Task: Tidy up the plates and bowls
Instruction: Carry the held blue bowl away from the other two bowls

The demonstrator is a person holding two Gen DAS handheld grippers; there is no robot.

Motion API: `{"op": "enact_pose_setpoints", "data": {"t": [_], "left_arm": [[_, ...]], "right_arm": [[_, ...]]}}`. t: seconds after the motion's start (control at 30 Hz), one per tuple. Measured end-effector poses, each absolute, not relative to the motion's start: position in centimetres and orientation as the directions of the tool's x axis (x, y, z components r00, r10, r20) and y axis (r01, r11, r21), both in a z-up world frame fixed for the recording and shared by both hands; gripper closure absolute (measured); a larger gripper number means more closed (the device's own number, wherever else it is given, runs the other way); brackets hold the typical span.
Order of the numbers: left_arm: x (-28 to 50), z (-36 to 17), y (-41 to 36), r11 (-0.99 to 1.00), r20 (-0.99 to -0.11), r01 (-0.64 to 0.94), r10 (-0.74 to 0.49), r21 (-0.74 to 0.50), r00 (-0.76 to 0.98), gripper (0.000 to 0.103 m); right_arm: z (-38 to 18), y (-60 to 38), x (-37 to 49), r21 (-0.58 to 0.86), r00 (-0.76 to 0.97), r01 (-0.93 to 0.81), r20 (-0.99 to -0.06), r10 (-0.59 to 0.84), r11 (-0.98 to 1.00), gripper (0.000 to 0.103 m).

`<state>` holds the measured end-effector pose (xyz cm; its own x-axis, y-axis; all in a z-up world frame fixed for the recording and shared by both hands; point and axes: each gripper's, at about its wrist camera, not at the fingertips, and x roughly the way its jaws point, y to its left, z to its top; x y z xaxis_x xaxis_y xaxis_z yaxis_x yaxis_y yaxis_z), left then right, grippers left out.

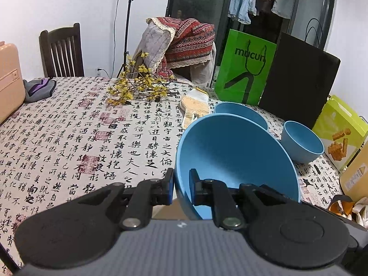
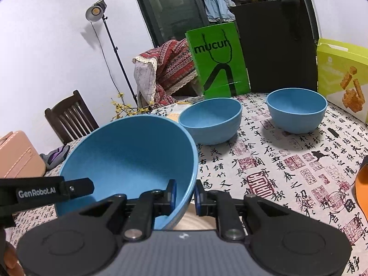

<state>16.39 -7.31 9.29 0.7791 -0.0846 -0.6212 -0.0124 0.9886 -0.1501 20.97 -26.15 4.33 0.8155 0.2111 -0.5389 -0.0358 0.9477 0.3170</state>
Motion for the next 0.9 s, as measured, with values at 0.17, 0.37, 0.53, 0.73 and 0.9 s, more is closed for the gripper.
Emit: {"op": "enact_pose_setpoints", "data": {"t": [0.17,0.37,0.53,0.73,0.9], "left_arm": [[16.2,9.3,-6.5,0.988,-0.622,-0.02,-0.082,-0.156,0.779,0.089],[16.1,9.3,-5.5,0.986,-0.617,-0.034,-0.075,-0.162,0.783,0.089],[15.9,9.3,-4.7,0.986,-0.613,-0.042,-0.068,-0.163,0.787,0.089],[15.7,9.2,-3.5,0.984,-0.614,-0.062,-0.056,-0.168,0.787,0.089],[15.5,9.2,-2.1,0.981,-0.614,-0.08,-0.045,-0.175,0.788,0.089]], "right_arm": [[4.3,-25.6,21.1,0.315,0.811,-0.045,-0.543,0.219,0.948,0.087],[4.4,-24.6,21.2,0.308,0.807,-0.061,-0.544,0.229,0.949,0.087],[4.3,-23.9,21.3,0.306,0.804,-0.073,-0.545,0.237,0.949,0.087],[4.4,-22.8,21.3,0.303,0.799,-0.091,-0.547,0.251,0.949,0.087],[4.4,-21.7,21.3,0.303,0.793,-0.108,-0.549,0.266,0.947,0.087]]}}
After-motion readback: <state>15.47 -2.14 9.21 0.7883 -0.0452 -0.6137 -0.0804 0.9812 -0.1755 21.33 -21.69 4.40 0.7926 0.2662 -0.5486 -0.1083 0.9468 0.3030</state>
